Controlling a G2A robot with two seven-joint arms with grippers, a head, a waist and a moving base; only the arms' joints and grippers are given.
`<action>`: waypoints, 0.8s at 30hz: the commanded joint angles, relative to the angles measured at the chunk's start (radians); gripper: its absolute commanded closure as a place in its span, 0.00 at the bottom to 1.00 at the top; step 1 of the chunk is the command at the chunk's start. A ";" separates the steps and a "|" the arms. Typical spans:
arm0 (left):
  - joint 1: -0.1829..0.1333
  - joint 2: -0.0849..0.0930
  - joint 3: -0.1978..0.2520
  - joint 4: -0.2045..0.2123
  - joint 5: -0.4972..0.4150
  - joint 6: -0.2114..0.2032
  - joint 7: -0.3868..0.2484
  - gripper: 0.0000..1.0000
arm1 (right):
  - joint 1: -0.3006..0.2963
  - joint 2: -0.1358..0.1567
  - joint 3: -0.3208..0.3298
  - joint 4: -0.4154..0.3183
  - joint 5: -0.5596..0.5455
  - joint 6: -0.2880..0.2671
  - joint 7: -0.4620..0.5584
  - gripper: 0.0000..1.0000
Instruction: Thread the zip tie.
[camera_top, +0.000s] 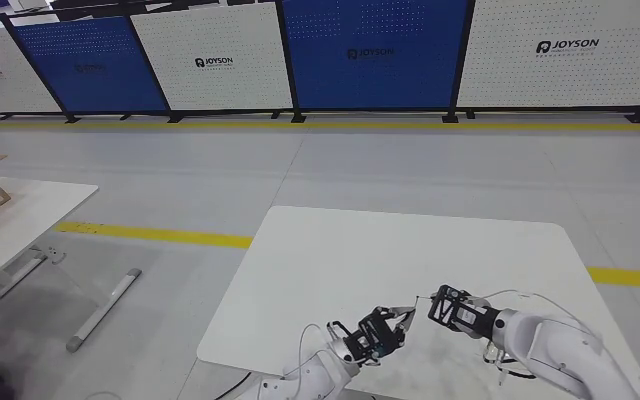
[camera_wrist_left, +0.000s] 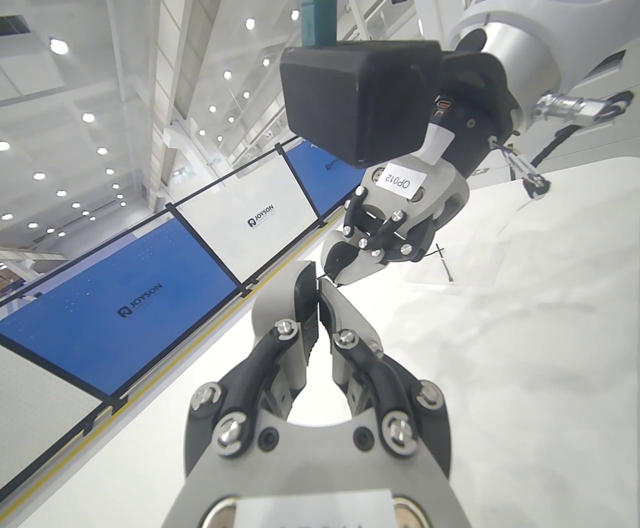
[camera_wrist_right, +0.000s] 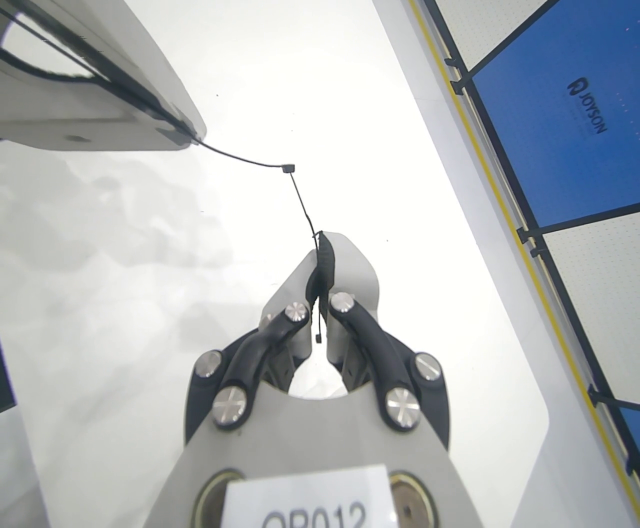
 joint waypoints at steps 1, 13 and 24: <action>-0.002 0.000 0.004 0.000 0.000 0.001 0.000 1.00 | 0.001 0.000 -0.001 0.000 0.000 0.000 0.001 1.00; -0.017 0.003 0.026 0.005 0.000 0.013 0.004 1.00 | 0.010 0.000 -0.010 -0.003 0.002 0.000 0.011 1.00; -0.010 0.004 0.018 0.003 0.000 0.014 0.012 1.00 | 0.014 0.001 -0.016 0.001 0.006 0.000 0.006 1.00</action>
